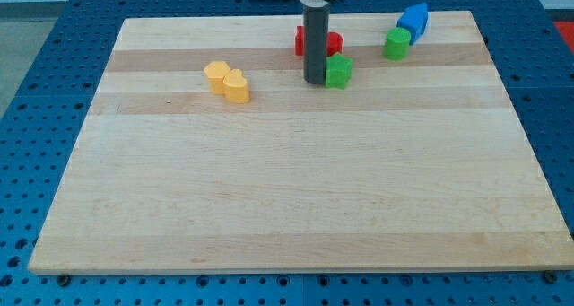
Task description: Place the green star right to the green circle
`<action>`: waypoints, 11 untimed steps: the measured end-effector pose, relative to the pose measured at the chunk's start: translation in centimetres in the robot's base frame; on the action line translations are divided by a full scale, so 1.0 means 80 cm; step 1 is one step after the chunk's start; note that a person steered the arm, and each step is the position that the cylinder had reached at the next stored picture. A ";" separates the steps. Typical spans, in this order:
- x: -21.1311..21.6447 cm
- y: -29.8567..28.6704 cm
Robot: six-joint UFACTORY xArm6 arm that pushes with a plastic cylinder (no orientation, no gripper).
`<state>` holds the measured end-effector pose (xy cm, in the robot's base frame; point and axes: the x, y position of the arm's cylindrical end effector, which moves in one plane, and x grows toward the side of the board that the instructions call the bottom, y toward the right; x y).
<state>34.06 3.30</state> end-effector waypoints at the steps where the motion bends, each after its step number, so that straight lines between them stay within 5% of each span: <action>1: -0.001 0.031; 7: -0.017 0.174; 11: 0.021 0.216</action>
<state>35.74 20.60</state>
